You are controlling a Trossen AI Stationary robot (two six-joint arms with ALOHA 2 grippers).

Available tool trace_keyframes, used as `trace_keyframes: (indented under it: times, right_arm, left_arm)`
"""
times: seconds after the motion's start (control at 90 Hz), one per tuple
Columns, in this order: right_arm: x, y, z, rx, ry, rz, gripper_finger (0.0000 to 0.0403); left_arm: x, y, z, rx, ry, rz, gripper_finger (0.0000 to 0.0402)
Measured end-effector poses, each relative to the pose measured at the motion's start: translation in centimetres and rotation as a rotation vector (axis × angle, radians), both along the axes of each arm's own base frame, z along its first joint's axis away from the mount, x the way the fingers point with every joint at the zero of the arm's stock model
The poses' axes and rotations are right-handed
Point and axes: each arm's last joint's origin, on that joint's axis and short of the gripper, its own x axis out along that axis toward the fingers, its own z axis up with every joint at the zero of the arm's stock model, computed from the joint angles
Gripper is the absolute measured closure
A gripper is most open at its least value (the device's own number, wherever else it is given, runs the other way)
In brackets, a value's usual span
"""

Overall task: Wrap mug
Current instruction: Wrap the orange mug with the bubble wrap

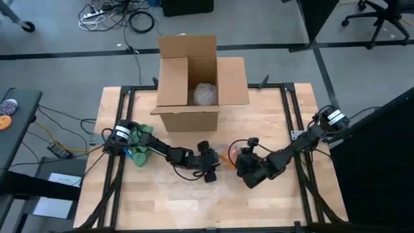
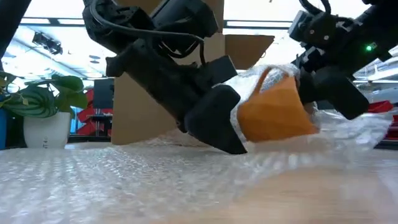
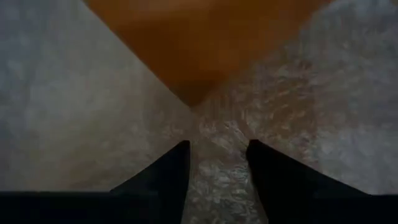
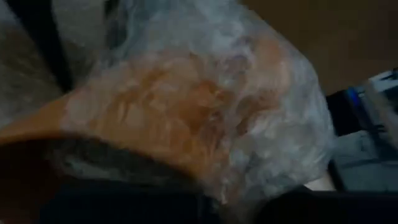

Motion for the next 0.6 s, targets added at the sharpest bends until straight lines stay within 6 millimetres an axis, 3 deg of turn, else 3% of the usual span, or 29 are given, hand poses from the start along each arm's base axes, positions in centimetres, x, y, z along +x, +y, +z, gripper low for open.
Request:
trace_keyframes:
  times: [0.156, 0.389, 0.6]
  right_arm:
    - [-0.1, 0.1, 0.2, -0.134, 0.007, -0.006, 0.0397]
    - [0.2, -0.5, 0.2, -0.199, 0.046, -0.006, 0.0397]
    - [0.2, -1.0, -0.4, -0.255, 0.078, 0.014, 0.0398]
  left_arm:
    - [0.0, 0.0, -0.1, -0.005, 0.002, 0.001, 0.025]
    - [0.0, 0.0, -0.1, -0.01, -0.009, 0.0, 0.025]
    - [-0.3, 0.0, 1.1, -0.016, -0.008, -0.009, 0.025]
